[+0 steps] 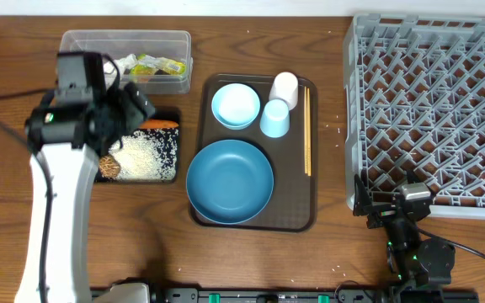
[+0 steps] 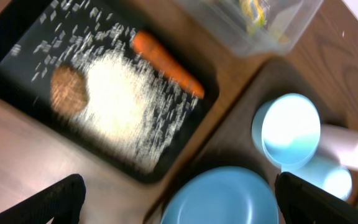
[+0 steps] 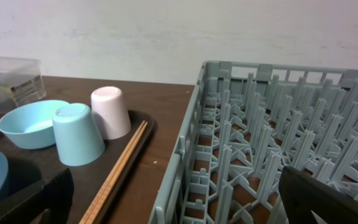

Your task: Sort waste into correct bins and load items into the dishwasher rack

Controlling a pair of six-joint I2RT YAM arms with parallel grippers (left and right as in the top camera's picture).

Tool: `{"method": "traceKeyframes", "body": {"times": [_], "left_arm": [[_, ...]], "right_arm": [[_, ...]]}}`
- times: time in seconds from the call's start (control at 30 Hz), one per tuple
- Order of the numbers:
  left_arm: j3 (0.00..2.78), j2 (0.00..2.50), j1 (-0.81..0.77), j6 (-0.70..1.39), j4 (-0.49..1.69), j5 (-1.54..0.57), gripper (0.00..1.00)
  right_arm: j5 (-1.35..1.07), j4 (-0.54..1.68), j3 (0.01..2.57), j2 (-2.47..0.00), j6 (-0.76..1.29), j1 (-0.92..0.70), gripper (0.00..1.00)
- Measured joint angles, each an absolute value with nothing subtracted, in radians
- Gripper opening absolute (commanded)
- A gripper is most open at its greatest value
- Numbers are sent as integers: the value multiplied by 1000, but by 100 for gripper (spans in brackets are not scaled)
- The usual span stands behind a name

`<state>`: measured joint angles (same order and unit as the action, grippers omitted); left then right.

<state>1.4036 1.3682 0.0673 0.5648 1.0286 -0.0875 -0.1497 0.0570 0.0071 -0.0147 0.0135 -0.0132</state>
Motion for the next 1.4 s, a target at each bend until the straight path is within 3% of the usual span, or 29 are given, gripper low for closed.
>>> {"method": "traceKeyframes", "body": {"times": [0.37, 0.8, 1.4], "left_arm": [[1243, 1061, 67, 573, 1163, -110, 98], [805, 661, 67, 573, 1008, -339, 98], [757, 634, 67, 580, 997, -387, 98]], "right_arm": [[-150, 57, 7, -15, 14, -13, 99], [-150, 57, 7, -15, 14, -13, 99], [-150, 57, 7, -15, 14, -13, 99]]}}
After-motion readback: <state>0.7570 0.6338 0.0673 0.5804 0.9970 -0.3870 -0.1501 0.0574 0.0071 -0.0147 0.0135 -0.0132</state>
